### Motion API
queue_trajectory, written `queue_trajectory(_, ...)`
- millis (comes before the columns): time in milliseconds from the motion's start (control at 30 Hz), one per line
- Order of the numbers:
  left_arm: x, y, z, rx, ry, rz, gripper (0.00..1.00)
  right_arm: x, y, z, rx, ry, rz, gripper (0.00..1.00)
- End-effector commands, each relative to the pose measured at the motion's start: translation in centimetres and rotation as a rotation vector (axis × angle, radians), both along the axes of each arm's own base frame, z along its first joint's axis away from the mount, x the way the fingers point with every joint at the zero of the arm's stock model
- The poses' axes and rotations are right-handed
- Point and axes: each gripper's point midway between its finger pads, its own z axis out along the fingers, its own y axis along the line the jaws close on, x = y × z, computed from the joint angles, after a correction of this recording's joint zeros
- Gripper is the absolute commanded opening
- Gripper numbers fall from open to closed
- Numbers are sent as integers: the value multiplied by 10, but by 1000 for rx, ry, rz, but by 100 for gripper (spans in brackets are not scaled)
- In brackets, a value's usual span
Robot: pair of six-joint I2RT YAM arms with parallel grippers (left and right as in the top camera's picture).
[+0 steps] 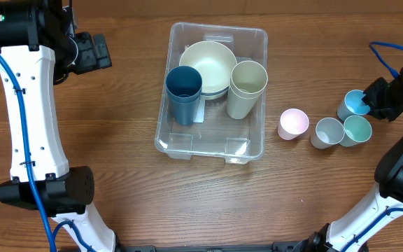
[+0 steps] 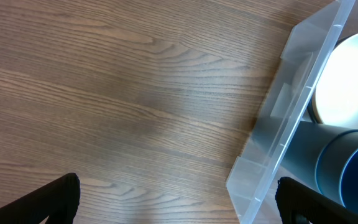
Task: Pack container
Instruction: 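Move the right gripper to the light blue cup and grasp it, then lift the light blue cup and carry it toward the cream cups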
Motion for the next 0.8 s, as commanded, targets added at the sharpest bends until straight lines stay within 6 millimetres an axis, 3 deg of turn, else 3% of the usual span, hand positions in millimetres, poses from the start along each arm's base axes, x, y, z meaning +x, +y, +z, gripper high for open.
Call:
queue_trajectory(0,-1,0,3,13,-9,-18,100,-1,-5,-4,-7,2,-15,25)
queue_trajectory(200,-1,0,3,13,-9,-18,100,-4,-4,-9,-2,13,-15,17)
queue_trajectory(333,-1,0,3,12,-9,-18,100,-4,-4,-12,-4,10,-16,4)
queue_trajectory(467,-1,0,3,13,-9,-18,100,4,-6,-2,-9,-21,-14,4)
queue_trajectory(567,-1,0,3,12,-9,-18,100,17,-10,31,-29,-91,-11,4)
queue_trajectory(700,-1,0,3,13,-9,-18,100,34,-1,97,-39,-225,18,4)
queue_trajectory(767,-1,0,3,12,-9,-18,100,38,14,139,-32,-307,52,4)
